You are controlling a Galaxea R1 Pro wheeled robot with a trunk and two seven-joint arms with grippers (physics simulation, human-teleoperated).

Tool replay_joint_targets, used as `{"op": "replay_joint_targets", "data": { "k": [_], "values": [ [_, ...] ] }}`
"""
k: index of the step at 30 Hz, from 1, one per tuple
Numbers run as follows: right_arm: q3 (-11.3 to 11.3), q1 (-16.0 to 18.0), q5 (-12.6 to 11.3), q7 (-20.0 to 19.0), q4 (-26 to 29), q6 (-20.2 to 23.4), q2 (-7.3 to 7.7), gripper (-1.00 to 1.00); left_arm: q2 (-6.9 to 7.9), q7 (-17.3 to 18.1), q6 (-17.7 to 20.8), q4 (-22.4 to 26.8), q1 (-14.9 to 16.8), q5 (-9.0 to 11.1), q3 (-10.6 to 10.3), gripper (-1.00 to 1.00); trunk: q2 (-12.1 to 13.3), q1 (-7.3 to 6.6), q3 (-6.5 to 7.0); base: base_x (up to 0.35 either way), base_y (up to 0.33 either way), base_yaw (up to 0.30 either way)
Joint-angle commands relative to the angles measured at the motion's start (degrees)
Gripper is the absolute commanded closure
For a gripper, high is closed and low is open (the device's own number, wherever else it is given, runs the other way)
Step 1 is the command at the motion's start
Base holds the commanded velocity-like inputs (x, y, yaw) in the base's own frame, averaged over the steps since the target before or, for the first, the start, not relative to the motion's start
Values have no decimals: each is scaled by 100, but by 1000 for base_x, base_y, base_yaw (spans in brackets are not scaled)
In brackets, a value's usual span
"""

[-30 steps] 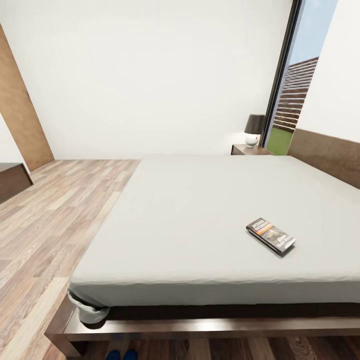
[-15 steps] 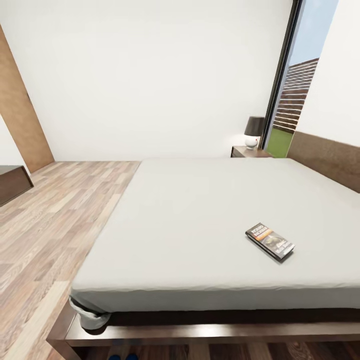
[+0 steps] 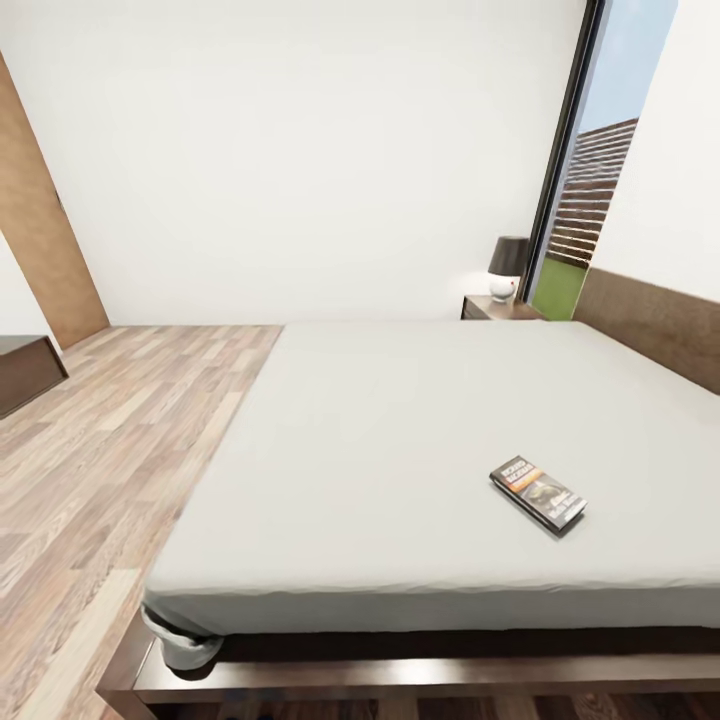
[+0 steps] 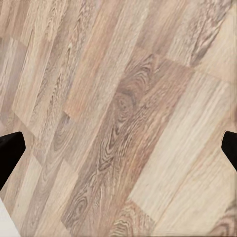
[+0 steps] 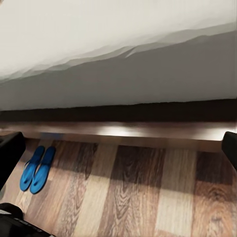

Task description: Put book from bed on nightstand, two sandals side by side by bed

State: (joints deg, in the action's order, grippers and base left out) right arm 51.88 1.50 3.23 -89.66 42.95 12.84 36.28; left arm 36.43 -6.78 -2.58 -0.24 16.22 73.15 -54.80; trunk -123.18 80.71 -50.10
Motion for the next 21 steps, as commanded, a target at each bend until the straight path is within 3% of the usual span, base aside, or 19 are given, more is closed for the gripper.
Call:
{"op": "replay_joint_targets", "data": {
  "k": [1, 8, 12, 21],
  "values": [
    [19, 8, 37, -34, 3, 60, -3, -100, -23, -11, -41, 0, -24, 38, -48, -100, 39, -24, 14, 0, 0, 0],
    [18, 8, 52, -34, -2, 57, -11, -100, -114, 69, -182, 21, -224, 29, -48, -100, 320, -177, 139, 0, 0, 0],
    [26, 8, 67, -34, -18, 48, -14, -100, -228, 316, -358, 11, -355, 26, -48, -100, 481, -265, 211, 0, 0, 0],
    [20, 8, 88, -34, -39, 30, -25, -100, -314, 785, -571, 27, -586, 21, -48, -100, 841, -463, 373, 0, 0, 0]
  ]
}}
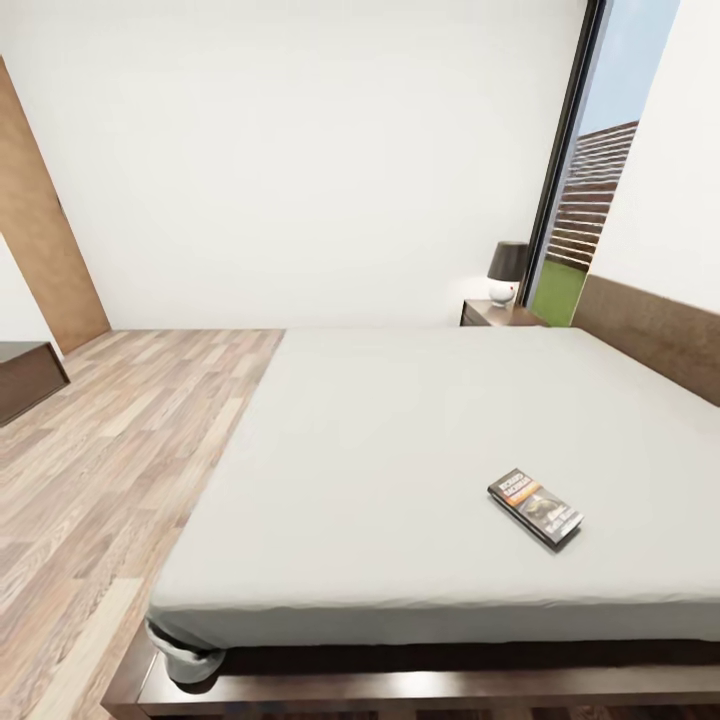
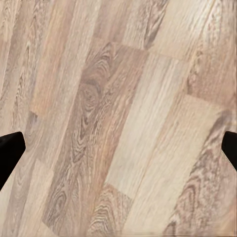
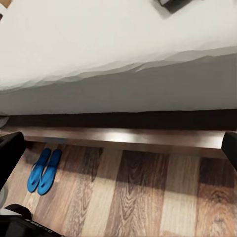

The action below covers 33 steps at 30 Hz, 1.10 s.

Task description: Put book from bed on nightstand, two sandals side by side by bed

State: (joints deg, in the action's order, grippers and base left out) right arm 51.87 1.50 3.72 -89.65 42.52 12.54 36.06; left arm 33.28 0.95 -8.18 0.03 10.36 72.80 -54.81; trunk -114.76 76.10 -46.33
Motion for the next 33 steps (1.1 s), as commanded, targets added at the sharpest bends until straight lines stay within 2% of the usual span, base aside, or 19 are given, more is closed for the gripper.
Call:
{"op": "replay_joint_targets", "data": {
  "k": [1, 8, 16, 25, 30, 33],
  "values": [
    [17, 8, 41, -35, -2, 54, -6, -100, -13, 72, -45, 1, -18, 54, -48, -100, 39, -24, 13, 0, 0, 0],
    [12, -4, 54, -35, -93, 23, -78, -100, -159, 369, -315, -1, -137, 51, -53, -100, 320, -177, 139, 0, 0, 0],
    [27, -65, 57, -35, -185, 14, -94, -100, -215, 469, -437, 8, -204, 44, -55, -100, 641, -353, 283, 0, 0, 0],
    [32, -426, 58, -35, -477, -207, -121, -100, -287, 724, -546, 8, -245, 45, -56, -100, 1002, -551, 444, 0, 0, 0],
    [30, -536, 58, 346, -907, -528, -124, -100, -346, 780, -560, 11, -250, 43, -56, -100, 1202, -660, 534, 0, 0, 0],
    [27, -577, 62, 657, -1319, -830, -123, -100, -453, 799, -572, 8, -252, 42, -59, -100, 1323, -726, 588, 0, 0, 0]
  ]
}}
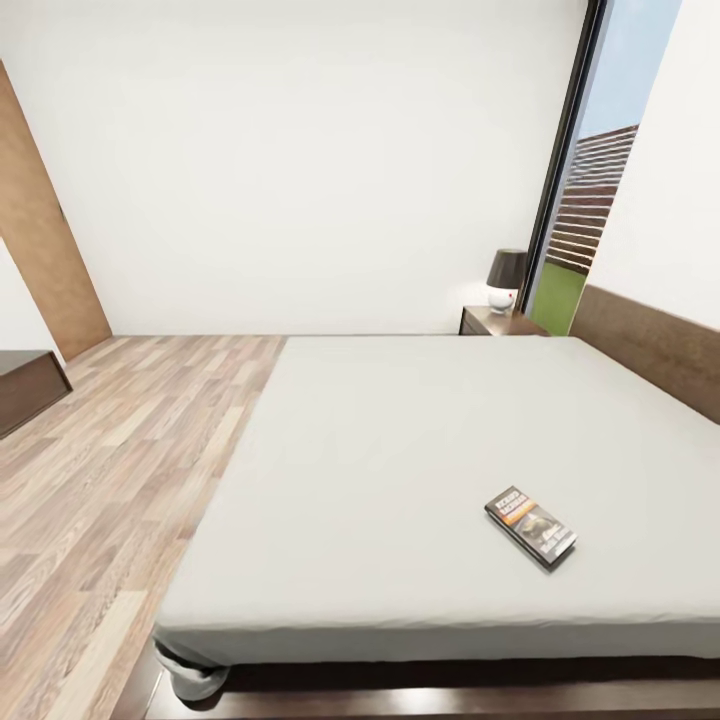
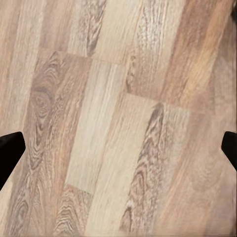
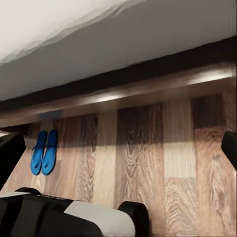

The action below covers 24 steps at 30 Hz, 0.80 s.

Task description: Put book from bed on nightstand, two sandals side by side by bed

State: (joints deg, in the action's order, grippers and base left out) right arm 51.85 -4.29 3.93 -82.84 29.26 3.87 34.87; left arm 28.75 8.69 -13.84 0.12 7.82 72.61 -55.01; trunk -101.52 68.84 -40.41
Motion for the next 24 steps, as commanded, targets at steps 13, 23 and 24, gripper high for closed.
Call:
{"op": "replay_joint_targets", "data": {
  "k": [13, 23, 24],
  "values": [
    [-7, -199, 262, 1295, -1157, -685, -48, -100, -520, 40, -69, -18, 0, 58, -60, -100, 521, -286, 230, 0, 0, 0],
    [-39, -258, 813, 2720, -1458, -824, -507, -100, -812, 37, -108, -21, -5, 48, -64, -100, 922, -506, 410, 0, 0, 0],
    [-47, -260, 871, 2885, -1463, -828, -578, -100, -848, 32, -112, -22, -6, 49, -66, -100, 962, -528, 428, 0, 0, 0]
  ]
}}
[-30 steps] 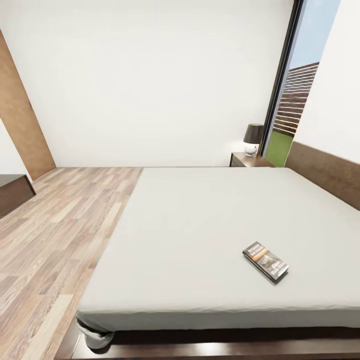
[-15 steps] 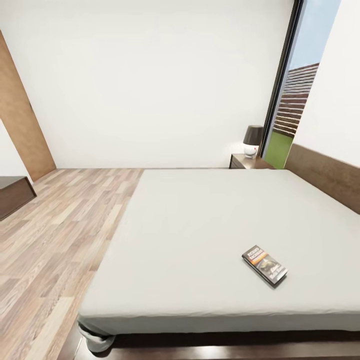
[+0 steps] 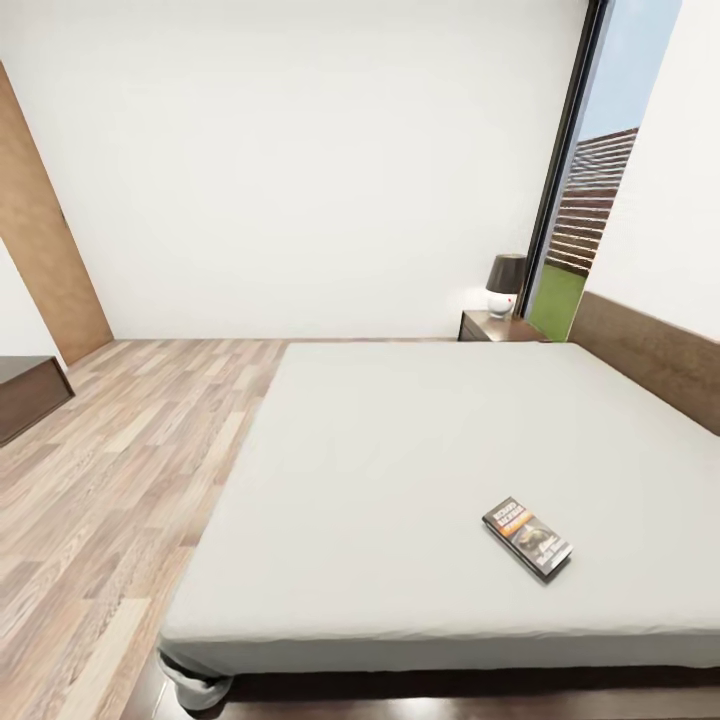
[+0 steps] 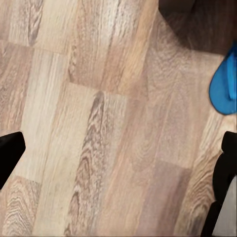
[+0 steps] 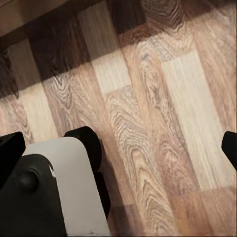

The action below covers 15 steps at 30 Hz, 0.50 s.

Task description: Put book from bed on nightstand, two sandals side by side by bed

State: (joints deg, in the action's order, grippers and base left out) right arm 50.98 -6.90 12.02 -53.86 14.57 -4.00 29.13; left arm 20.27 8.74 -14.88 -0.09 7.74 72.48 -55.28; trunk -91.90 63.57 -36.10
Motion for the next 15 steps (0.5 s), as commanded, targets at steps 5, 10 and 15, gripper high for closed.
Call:
{"op": "replay_joint_targets", "data": {
  "k": [5, 10, 15],
  "values": [
    [-2, -3, 526, 945, 19, -47, -517, -100, -175, -22, -26, -14, 0, 70, -138, -100, 200, -111, 86, 0, 0, 0],
    [-35, 1, 838, 1696, 31, -48, -902, -100, -221, -42, -35, -21, 4, 78, -218, -100, 400, -221, 176, 0, 0, 0],
    [-47, 3, 956, 2090, 35, -48, -1088, -100, -235, -52, -129, -25, 5, 85, -244, -100, 601, -330, 266, 0, 0, 0]
  ]
}}
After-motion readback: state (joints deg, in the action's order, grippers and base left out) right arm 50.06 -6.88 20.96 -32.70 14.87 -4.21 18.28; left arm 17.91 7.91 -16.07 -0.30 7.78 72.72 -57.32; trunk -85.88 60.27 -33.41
